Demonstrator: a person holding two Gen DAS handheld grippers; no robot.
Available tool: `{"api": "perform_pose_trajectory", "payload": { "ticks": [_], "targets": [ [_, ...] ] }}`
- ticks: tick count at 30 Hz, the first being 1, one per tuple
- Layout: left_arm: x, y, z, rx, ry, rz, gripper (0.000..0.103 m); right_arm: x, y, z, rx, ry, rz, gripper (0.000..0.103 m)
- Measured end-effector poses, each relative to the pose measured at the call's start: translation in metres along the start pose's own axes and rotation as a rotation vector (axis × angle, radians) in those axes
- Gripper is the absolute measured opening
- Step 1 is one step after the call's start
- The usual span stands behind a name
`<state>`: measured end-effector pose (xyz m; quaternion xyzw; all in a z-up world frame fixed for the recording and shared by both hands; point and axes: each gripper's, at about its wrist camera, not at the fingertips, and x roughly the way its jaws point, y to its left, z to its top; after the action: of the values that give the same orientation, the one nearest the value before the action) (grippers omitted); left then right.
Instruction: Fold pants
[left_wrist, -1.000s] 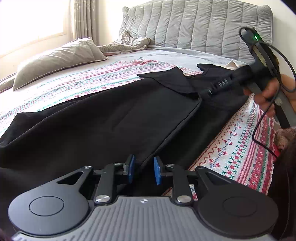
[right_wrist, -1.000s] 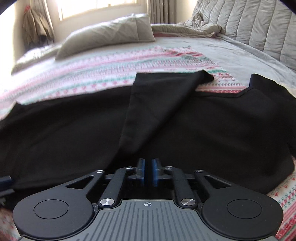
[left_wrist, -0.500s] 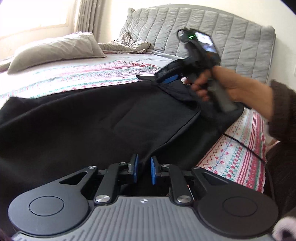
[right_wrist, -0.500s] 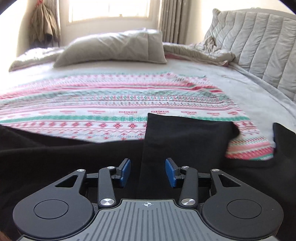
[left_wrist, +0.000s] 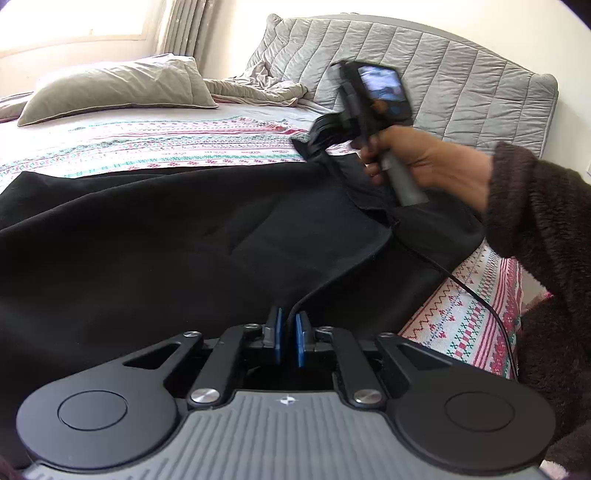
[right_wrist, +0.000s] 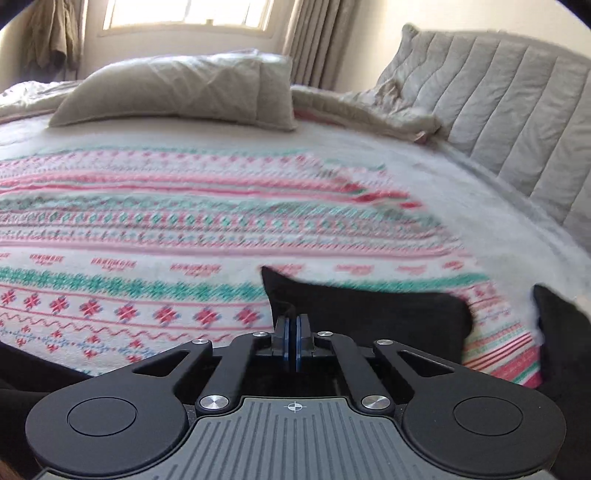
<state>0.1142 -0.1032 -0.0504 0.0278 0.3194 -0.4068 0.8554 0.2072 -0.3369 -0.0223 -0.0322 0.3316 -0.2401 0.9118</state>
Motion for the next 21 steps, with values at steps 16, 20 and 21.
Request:
{"api": "perform_pose_trajectory", "payload": {
  "ticks": [16,20,21],
  "targets": [
    [-0.024,-0.009,0.006,0.077,-0.084,0.057,0.011,-0.113,-0.152,-0.052,0.257,-0.052,-0.045,0.000],
    [-0.029,-0.008,0.006,0.075,-0.083,0.078,0.011,-0.116,-0.173,-0.088,0.352,0.017,-0.029,0.000],
    [-0.029,-0.007,0.005,0.077,-0.077,0.085,0.011,-0.115,-0.177,-0.096,0.373,0.036,-0.019,0.000]
  ]
}}
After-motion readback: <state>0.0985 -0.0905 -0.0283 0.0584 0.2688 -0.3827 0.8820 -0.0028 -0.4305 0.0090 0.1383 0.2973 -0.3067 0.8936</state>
